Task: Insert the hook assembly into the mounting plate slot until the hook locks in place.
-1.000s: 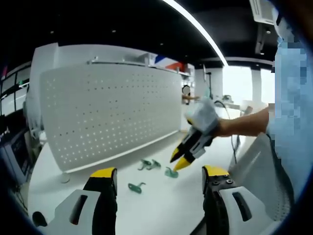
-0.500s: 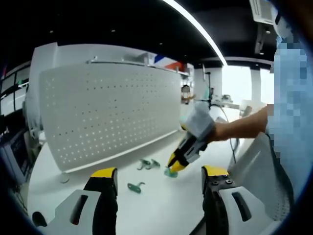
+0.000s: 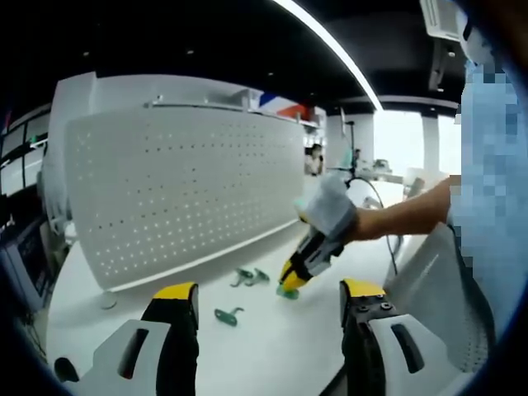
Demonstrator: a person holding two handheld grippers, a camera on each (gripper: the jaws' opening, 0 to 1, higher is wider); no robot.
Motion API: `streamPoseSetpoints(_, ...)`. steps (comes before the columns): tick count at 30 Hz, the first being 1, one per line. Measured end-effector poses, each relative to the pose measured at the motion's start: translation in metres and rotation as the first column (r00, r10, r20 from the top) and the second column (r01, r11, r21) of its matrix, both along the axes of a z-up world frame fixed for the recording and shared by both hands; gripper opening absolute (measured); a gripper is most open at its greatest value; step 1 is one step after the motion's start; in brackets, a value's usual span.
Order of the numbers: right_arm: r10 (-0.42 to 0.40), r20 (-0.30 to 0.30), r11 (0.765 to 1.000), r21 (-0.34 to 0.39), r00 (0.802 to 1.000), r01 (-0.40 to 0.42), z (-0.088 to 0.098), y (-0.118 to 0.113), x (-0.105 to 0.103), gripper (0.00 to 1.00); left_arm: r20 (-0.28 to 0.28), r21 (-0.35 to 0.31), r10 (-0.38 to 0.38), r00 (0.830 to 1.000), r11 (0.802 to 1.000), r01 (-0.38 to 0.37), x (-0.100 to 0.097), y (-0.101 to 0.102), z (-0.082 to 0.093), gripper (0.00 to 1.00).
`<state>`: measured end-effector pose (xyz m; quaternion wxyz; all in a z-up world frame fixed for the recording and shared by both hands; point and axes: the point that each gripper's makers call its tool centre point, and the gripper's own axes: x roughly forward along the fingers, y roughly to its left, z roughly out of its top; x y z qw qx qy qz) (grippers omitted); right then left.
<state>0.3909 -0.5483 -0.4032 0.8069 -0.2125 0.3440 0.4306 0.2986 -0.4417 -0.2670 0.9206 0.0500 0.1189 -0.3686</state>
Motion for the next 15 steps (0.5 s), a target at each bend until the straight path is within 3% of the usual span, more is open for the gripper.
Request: streamPoseSetpoints(15,-0.029,0.001,1.000,-0.005,1.000,0.029,-0.001,-0.011,0.005,0.04,0.002,-0.002,-0.002,1.000,1.000,0.002,0.000,-0.001,0.001,0.71)
